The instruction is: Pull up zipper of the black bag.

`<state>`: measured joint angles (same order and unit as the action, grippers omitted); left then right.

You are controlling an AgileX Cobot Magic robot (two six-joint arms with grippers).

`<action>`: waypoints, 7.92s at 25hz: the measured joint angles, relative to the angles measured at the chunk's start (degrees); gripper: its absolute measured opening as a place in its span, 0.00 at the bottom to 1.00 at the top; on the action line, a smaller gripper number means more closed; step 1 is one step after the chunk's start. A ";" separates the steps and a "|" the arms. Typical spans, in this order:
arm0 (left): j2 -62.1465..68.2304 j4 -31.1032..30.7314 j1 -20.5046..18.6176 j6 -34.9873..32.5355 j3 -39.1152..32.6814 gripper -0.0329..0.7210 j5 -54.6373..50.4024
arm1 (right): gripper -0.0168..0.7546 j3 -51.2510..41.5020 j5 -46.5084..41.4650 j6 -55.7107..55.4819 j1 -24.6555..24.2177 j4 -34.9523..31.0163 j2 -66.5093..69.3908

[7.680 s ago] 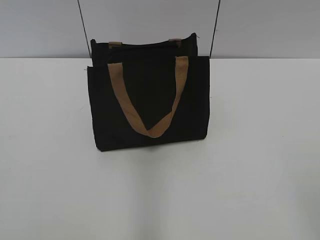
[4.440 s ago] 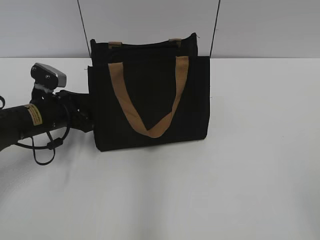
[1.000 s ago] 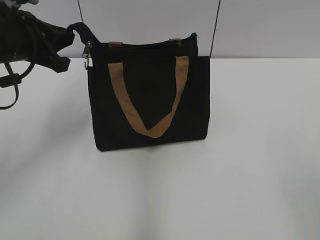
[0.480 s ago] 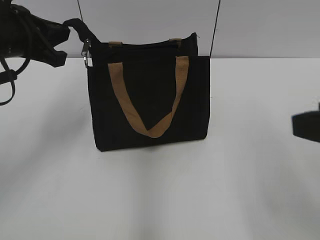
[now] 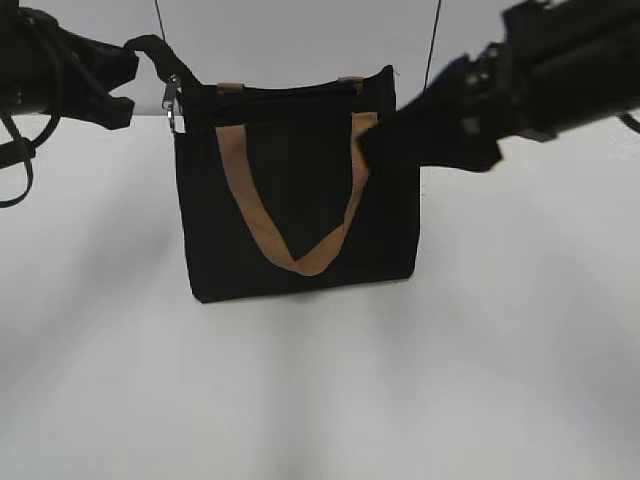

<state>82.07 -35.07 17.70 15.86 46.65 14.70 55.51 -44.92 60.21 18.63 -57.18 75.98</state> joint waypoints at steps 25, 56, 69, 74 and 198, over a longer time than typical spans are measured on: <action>0.00 9.68 0.17 0.05 0.00 0.07 -0.08 | 0.67 34.86 4.65 4.32 15.10 -3.17 37.41; 0.00 12.84 0.17 1.30 0.00 0.07 -0.02 | 0.44 35.27 9.27 4.39 15.10 -6.84 39.29; 0.00 12.84 0.17 1.35 0.00 0.07 -0.02 | 0.41 35.37 12.24 5.46 15.10 -8.84 42.13; 0.00 12.84 0.17 1.40 0.00 0.07 0.03 | 0.33 35.44 12.95 5.53 15.10 -9.86 42.13; -25.24 30.29 0.20 -4.10 -0.13 0.70 -56.75 | 0.77 35.44 -24.24 -30.73 -5.50 24.72 24.12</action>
<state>56.84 -4.78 17.90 11.77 46.52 -42.05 90.95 -69.17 29.49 13.13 -32.45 100.10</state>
